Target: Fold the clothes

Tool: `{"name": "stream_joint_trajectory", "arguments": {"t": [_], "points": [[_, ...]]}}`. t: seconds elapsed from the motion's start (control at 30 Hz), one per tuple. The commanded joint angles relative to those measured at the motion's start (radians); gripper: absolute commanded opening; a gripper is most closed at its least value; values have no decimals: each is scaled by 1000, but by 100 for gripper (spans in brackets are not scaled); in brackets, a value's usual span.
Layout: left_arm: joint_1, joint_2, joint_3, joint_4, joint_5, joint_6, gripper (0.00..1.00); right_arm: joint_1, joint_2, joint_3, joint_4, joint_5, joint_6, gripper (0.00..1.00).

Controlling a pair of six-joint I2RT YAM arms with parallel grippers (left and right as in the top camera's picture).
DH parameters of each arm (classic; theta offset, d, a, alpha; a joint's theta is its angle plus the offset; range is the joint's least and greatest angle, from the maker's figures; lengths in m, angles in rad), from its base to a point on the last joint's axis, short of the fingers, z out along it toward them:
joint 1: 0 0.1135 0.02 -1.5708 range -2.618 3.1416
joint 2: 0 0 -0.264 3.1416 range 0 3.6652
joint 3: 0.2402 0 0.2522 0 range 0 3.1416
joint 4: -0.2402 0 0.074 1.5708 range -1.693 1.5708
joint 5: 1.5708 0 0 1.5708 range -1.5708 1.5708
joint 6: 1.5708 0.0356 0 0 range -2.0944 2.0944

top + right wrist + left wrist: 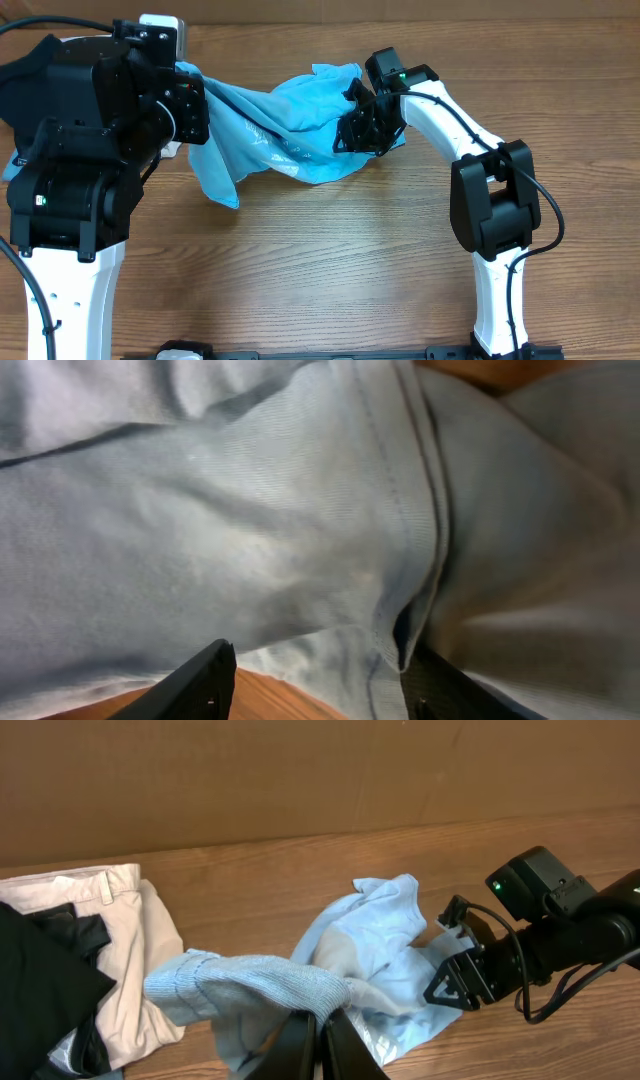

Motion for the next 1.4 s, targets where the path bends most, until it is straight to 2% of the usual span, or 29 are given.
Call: {"name": "stream_joint_trajectory", "arguments": {"t": [0.0,0.07,0.2,0.27,0.37,0.5,0.9,1.2,1.23,1.3,1.37], "points": [[-3,-8,8,-2,-14,13,7,4,2,26,5,44,23,57],[-3,-8,8,-3,-14,13,7,4,14,25,13,46,31,51],[-3,-8,8,-3,-14,13,8,4,16,24,32,46,32,22],[-3,-8,8,-3,-14,13,8,4,16,24,37,47,48,16],[-3,-8,8,-6,-14,13,8,4,16,24,34,46,51,17],[-3,-8,8,-11,-14,13,9,4,16,21,32,49,50,25],[-3,-8,7,-53,-14,13,10,4,16,-16,51,69,53,27],[-3,13,2,-223,-14,11,23,4,16,-58,119,69,52,29],[-3,17,-2,-238,-14,4,25,4,16,-58,121,69,52,25],[-3,26,-3,-269,-14,-7,27,4,16,-58,122,69,52,7],[-3,46,-3,-309,-14,-8,28,4,14,-54,121,68,53,4]]}}
